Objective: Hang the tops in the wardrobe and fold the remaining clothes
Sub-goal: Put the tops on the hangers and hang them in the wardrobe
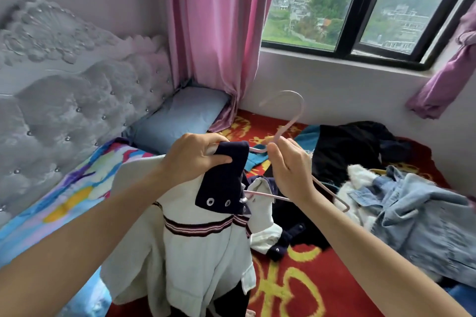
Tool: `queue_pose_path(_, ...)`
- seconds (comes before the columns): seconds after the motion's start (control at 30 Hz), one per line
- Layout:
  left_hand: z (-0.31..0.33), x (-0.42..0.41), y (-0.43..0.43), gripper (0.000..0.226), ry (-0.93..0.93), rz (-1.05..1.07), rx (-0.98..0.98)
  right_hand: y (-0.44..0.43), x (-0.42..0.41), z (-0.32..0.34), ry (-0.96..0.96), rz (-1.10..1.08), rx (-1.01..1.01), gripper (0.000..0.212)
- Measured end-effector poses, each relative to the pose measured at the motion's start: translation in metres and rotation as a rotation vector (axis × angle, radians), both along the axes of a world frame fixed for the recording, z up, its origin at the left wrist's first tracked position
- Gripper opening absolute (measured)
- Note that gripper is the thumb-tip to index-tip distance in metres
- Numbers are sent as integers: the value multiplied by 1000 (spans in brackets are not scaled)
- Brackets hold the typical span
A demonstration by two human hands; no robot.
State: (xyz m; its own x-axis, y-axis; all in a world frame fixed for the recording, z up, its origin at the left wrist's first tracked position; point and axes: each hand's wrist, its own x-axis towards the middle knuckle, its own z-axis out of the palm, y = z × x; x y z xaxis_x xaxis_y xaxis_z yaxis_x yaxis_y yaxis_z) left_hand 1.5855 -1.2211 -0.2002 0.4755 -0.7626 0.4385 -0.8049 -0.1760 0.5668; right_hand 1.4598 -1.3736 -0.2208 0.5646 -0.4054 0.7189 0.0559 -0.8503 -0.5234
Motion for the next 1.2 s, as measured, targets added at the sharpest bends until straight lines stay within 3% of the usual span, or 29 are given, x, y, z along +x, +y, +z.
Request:
queue_pose_path(0.1, 12, 15, 12, 44, 105, 54, -45, -24, -25, 3, -215, -149, -306, 41)
queue_pose_path(0.17, 23, 29, 24, 18, 176, 83, -139, -47, -54, -6, -340, -257, -302, 33)
queue_pose_path(0.23, 32, 35, 36, 41, 203, 106, -246, -67, -75, -28, -332, -374, 40, 37)
queue_pose_path(0.3, 41, 34, 41, 58, 255, 97, -324, -85, -72, -53, -128, -441, 459, 49)
queue_pose_path(0.33, 43, 32, 41, 62, 273, 80, -342, -91, -67, -67, 15, -432, 553, 46)
queue_pose_path(0.4, 49, 26, 35, 64, 268, 50, -370, -94, -51, -83, 200, -318, 527, 25)
queue_pose_path(0.47, 54, 20, 32, 64, 271, 19, -391, -81, -29, -82, 256, -139, 523, 23)
queue_pose_path(0.57, 60, 11, 30, 64, 288, -12, -400, -56, 6, -54, 188, 196, 674, 25)
queue_pose_path(0.67, 64, 5, 34, 65, 296, -8, -401, -57, 33, -36, 167, 376, 813, 27)
queue_pose_path(0.77, 63, 6, 42, 56, 330, 21, -481, -60, 35, -38, 361, 426, 692, 20)
queue_pose_path(0.87, 61, 5, 56, 31, 383, 41, -573, -61, 15, -50, 560, 328, 478, 40)
queue_pose_path(0.97, 48, 18, 62, 51, 372, 114, -572, -50, -13, -52, 761, 375, 449, 51)
queue_pose_path(1.0, 47, 16, 61, 50, 381, 136, -582, -45, -18, -51, 822, 378, 406, 51)
queue_pose_path(1.07, 42, 14, 61, 20, 426, 103, -593, -39, -19, -52, 817, 348, 313, 44)
queue_pose_path(1.17, 33, 14, 55, 20, 429, 85, -573, -33, -14, -54, 819, 193, 384, 18)
queue_pose_path(1.2, 33, 14, 53, 20, 430, 90, -586, -31, -13, -55, 890, 140, 405, 26)
